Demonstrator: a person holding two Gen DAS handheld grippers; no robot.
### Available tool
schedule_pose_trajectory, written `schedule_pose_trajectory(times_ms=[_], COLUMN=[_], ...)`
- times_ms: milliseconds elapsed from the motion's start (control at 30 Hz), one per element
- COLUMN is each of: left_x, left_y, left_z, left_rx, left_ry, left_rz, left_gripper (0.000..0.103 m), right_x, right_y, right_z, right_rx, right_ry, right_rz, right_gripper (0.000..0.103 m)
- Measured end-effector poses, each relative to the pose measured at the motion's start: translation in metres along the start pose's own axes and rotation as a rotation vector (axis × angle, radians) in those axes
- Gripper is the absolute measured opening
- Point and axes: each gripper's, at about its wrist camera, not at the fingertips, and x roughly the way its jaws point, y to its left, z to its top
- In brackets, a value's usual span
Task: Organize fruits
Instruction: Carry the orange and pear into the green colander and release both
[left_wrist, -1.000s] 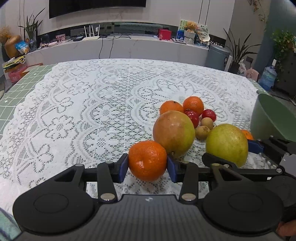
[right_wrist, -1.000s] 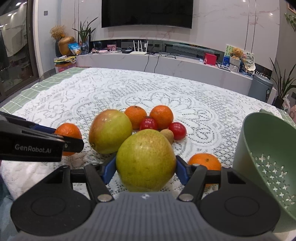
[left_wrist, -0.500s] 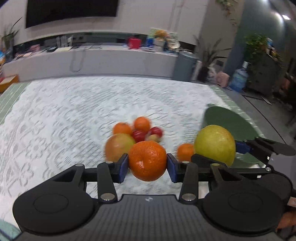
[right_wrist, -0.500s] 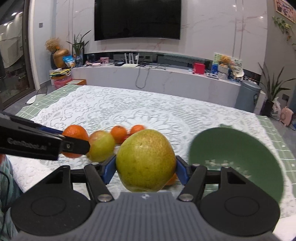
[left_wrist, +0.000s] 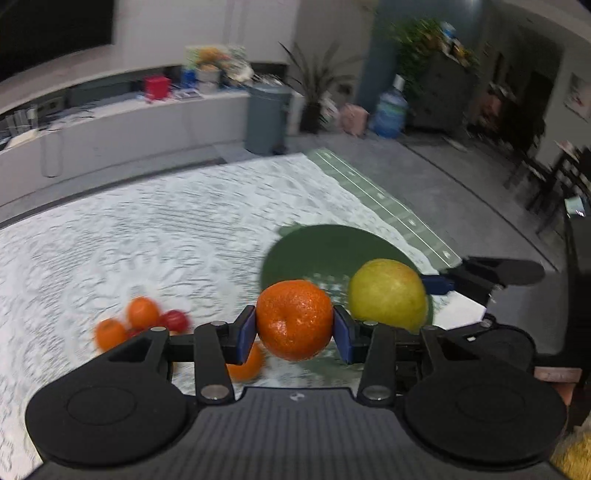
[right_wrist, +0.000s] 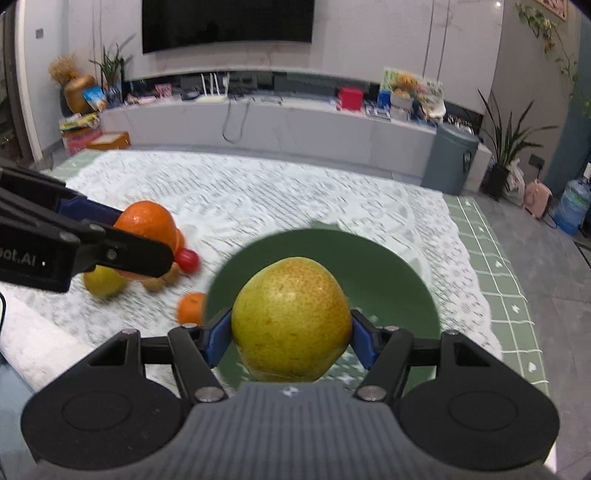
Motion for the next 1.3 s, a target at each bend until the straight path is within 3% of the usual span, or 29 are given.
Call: schedule_pose_trajectory(times_ms=[267,633,1000,1300], left_x=[0.071,0.112,0.143,0.156], left_y=[-0.021,-0.029,-0.032,-0.026], left_z=[0.017,0.029,0.030,0.024], left_rx=[0.102,0.318,0.408,0.412], left_ry=[0.186,0.389,0.507,0.542], left_rz=[-0.029,-0.016,-0.004,-0.005], left_gripper=[0.049,0.049,0.049,0.049], right_x=[0.034,0.070,0.088,0.090], right_y=[-0.024,-0.022,-0.023,-0.022], right_z=[0.003,-0.001,-0.005,-0.006], right_rx=[-0.043,-0.068,-0.086,-0.087], right_ry=[0.104,0.197,0.268,0.289], right_rz=[-0.021,0.048,0.059,0.076], right_gripper=[0.063,0.063,0.063,0.064])
